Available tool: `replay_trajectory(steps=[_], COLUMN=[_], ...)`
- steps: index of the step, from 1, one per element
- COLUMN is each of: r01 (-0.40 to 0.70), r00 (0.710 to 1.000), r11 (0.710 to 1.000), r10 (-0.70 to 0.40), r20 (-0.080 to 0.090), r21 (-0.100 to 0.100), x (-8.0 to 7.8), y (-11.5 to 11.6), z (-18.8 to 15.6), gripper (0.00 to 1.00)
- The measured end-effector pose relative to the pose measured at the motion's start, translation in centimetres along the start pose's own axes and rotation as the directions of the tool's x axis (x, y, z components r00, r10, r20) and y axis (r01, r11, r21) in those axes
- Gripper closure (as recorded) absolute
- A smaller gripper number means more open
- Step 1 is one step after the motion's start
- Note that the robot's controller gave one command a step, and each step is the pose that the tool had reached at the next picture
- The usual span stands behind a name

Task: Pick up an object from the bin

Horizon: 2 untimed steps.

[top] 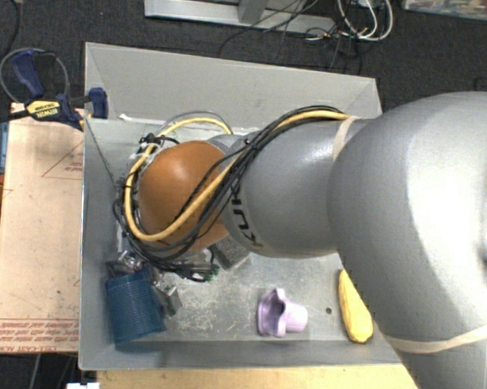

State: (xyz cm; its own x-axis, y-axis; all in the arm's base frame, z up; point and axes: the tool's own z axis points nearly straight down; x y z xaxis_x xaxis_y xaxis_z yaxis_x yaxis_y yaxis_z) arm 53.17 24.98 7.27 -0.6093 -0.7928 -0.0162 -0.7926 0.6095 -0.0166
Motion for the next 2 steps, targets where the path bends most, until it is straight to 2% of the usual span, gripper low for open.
replay_trajectory(steps=[1,2], r01=[0.009,0.008], r00=[1.000,1.000], r11=[1.000,1.000], r10=[-0.009,-0.008], r20=[0.002,-0.002], r21=[0.001,-0.004], x=[-0.1,0.0], y=[-0.1,0.1], z=[0.0,-3.5], gripper=[1.00,1.00])
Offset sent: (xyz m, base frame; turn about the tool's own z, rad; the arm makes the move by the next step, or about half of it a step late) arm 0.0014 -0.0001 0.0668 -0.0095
